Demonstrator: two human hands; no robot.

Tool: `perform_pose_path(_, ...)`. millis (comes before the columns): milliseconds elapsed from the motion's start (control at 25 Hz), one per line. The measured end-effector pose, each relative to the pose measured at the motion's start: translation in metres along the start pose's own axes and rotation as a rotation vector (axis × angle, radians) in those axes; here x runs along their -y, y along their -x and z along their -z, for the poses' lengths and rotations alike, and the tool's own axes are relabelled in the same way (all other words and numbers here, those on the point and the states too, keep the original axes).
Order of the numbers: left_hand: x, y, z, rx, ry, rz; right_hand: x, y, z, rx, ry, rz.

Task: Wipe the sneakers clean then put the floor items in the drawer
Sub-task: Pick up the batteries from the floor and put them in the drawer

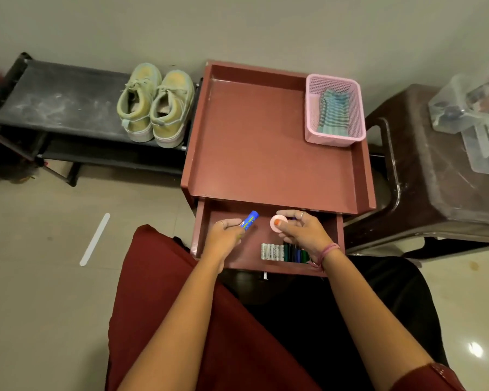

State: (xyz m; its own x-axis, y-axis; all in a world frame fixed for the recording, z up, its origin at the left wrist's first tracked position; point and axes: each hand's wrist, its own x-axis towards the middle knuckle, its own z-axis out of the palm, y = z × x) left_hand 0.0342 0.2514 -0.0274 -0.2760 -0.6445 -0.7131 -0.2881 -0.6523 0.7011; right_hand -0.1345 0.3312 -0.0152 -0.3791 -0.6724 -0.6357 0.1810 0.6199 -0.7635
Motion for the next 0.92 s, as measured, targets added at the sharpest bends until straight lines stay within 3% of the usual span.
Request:
perform_pose_path(240,0.015,-0.027,-0.004,-0.047,-0.006,0.094,-0.041,-0.028,0.007,0.01,0.108,-0.087)
perform_pose_path(520,0.012,-0.042,-0.004,-0.089,0.025,0.111,-0.083,-0.087,-0.022,0.032,0.641,-0.117)
perform_pose_path(920,0.007,-0.048,-0.003,-0.105,0.099,0.121,-0.109,-0.122,-0.054,0.131,0.933,-0.165)
